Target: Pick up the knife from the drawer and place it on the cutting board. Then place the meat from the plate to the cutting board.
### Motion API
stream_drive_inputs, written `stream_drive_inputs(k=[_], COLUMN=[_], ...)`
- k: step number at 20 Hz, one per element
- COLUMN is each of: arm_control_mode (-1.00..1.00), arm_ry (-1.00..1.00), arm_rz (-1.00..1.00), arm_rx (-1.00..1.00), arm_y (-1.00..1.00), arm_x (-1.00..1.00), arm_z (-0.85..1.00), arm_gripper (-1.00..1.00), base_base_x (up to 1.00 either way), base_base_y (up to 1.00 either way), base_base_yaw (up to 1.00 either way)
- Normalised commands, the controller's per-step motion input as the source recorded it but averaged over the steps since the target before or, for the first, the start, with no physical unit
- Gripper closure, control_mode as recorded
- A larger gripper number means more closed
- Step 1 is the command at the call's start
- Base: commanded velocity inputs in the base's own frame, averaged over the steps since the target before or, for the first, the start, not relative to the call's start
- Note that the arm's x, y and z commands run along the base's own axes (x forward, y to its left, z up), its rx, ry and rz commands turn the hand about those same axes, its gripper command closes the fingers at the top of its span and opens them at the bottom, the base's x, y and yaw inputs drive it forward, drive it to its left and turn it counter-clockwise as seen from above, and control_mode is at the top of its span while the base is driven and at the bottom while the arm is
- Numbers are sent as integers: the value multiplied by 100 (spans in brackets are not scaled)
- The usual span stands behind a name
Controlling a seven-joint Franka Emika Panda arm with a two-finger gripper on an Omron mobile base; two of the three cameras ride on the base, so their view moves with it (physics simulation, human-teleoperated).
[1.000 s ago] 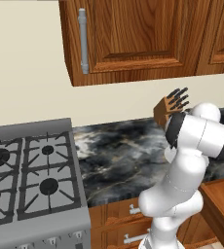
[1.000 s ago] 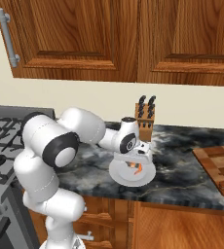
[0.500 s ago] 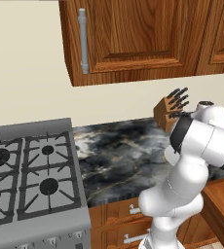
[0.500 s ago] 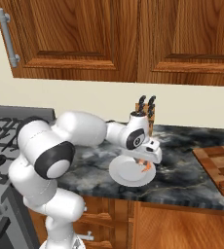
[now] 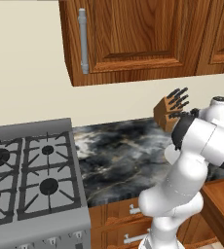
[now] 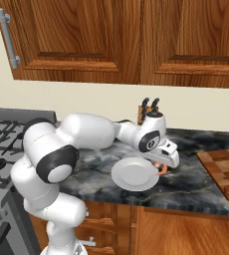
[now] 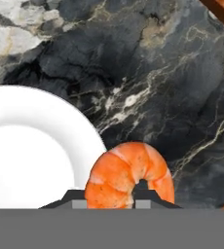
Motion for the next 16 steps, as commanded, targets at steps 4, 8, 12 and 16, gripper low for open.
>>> stream_drive_inputs(k=[4, 8, 12, 16], arm_control_mode=[-100, -100, -100, -100], arm_ry=[-4, -2, 0, 0], arm_rz=[-10, -10, -8, -5], arm_rx=[0, 0, 0, 0], arm_y=[-58, -59, -61, -59], arm_x=[0, 4, 16, 27], arm_z=[26, 23, 14, 0], arm_gripper=[100, 100, 100, 100], base_base_x=[0, 0, 0, 0], base_base_y=[0, 0, 0, 0], base_base_yaw=[0, 0, 0, 0])
